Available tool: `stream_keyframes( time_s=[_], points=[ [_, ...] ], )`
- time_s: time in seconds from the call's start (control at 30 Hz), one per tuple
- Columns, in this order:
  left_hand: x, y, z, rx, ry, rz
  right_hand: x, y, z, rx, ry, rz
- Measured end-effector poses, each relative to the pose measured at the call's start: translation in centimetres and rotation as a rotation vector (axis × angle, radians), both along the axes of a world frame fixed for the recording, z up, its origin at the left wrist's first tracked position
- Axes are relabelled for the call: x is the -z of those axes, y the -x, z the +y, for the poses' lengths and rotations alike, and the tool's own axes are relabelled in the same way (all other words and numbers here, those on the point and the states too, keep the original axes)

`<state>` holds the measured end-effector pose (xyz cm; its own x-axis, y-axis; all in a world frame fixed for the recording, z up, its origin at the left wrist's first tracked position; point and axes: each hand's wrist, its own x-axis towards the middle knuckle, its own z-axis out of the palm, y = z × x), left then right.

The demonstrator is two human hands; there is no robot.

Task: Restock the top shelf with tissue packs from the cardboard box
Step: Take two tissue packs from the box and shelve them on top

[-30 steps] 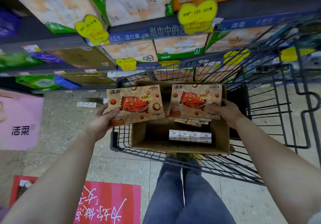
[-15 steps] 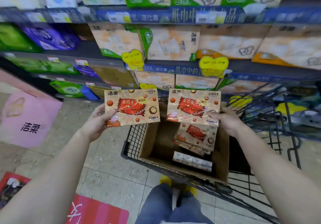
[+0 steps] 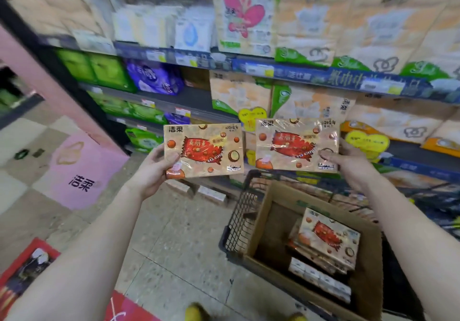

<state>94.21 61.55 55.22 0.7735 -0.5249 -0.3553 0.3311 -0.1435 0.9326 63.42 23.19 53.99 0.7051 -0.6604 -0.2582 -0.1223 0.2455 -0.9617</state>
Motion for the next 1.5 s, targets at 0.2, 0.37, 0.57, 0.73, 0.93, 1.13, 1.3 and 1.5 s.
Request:
stream_keyframes(
  time_s=[0.2, 0.37, 0.57, 0.73, 0.93, 1.13, 1.3, 1.5],
  points=[
    [-2.3, -8.7, 5.4, 0.027, 0.078, -0.015, -4.9, -6.9, 7.2, 0.008, 0.066, -0.072],
    [-5.5, -16.0, 9.6, 0.092, 0.147, -0.059, -7.4, -12.4, 12.1, 0.036, 0.122, -0.134],
    [-10.2, -22.8, 12.1, 0.104, 0.221, -0.096, -11.0, -18.1, 16.1, 0.087, 0.145, -0.199],
    [-12.9, -27.8, 12.3, 0.136, 0.262, -0.126, -14.2, -22.2, 17.3, 0.12, 0.194, -0.259],
    [-16.8, -32.8, 9.7, 0.133, 0.314, -0.159, -18.3, -27.8, 16.1, 0.149, 0.243, -0.317],
    [-20.7, -38.4, 6.2, 0.131, 0.382, -0.16, -22.4, -32.9, 12.7, 0.18, 0.332, -0.385],
    [-24.1, -42.6, 3.5, 0.108, 0.429, -0.209, -26.4, -35.6, 10.7, 0.184, 0.387, -0.425],
    [-26.6, -48.1, 2.2, 0.08, 0.483, -0.238, -30.4, -38.0, 9.8, 0.196, 0.424, -0.463]
  ],
)
